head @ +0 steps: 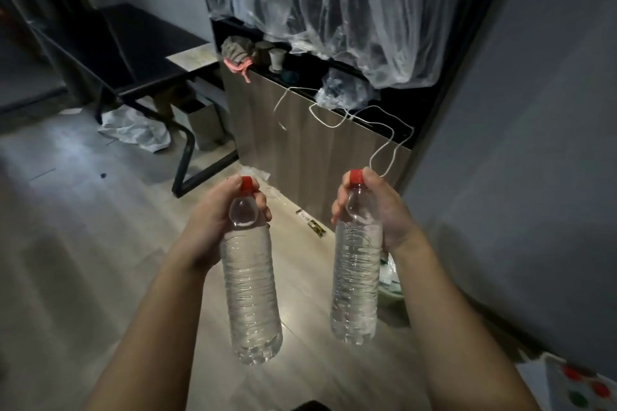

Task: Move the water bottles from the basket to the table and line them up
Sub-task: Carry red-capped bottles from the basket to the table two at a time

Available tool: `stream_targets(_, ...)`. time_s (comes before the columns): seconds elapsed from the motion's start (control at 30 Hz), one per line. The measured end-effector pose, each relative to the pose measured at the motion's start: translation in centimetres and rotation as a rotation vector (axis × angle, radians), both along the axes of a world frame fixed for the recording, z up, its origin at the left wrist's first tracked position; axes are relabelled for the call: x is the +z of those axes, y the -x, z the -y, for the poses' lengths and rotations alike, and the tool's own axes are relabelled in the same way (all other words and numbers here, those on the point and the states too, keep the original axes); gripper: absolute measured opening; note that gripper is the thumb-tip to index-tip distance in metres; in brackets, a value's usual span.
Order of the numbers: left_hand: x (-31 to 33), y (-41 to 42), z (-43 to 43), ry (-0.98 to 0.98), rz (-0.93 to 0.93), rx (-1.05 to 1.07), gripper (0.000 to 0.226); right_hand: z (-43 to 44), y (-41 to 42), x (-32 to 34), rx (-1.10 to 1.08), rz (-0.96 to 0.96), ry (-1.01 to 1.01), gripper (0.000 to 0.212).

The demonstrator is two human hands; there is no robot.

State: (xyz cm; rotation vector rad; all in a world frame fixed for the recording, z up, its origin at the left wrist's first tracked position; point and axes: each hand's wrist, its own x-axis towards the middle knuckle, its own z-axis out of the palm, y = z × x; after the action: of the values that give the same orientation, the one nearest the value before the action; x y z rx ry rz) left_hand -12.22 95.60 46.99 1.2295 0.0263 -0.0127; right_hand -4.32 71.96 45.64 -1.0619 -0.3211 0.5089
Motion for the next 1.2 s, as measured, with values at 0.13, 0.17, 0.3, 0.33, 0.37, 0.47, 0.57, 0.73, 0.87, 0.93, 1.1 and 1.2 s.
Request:
stream_targets(0.13,-0.6,0.9,-4.3,0.004,-0.013,0.096,0.027,-5.2,-0.7,0.3,0.072,0.001,0.022,0.049)
stream_targets(0.17,-0.7,0.8,-5.1,0.004,-0.015,0.113,0.027,-6.2,-1.0,0.4,0.091,-0.001,0.028,0.048)
stream_targets(0.3,-0.9,-0.6,-7.3,0.012,-0.005,0.161,0.027,-9.6,-3.2,-0.1,0.161,-0.014,0.039,0.046)
stream_targets(0.33,-1.0,-1.1,-7.8,0.017,-0.008,0.174,0.027,-10.3,-3.9,-0.3,0.176,-0.018,0.040,0.047)
stream_targets(0.37,-1.0,-1.8,-8.2,0.016,-0.009,0.185,0.027,-11.1,-4.8,-0.6,0.191,-0.019,0.039,0.048)
stream_targets(0.47,-1.4,-4.3,-10.0,-0.007,-0.012,0.203,0.027,-13.5,-7.9,-1.4,0.230,-0.023,0.031,0.051)
stream_targets(0.57,-1.9,-8.1,-12.1,-0.046,-0.024,0.211,0.028,-16.2,-11.8,-2.4,0.241,-0.010,0.043,0.050)
stream_targets(0.73,-1.8,-15.4,-15.7,-0.172,-0.051,0.250,0.029,-20.9,-19.6,-2.5,0.274,-0.004,0.062,0.049)
stream_targets(0.87,-1.5,-19.8,-18.7,-0.167,-0.066,0.328,0.030,-24.1,-25.0,-1.8,0.319,-0.003,0.105,0.050)
stream_targets(0.93,-1.7,-21.3,-20.2,-0.125,-0.076,0.386,0.030,-25.8,-27.0,-1.5,0.330,-0.016,0.133,0.040)
stream_targets(1.1,-2.9,-24.3,-23.6,-0.012,-0.102,0.468,0.031,-29.5,-30.6,-1.2,0.337,-0.038,0.162,0.031)
stream_targets(1.2,-3.4,-26.1,-25.3,-0.007,-0.093,0.464,0.032,-31.6,-32.3,-1.3,0.345,-0.015,0.162,0.032)
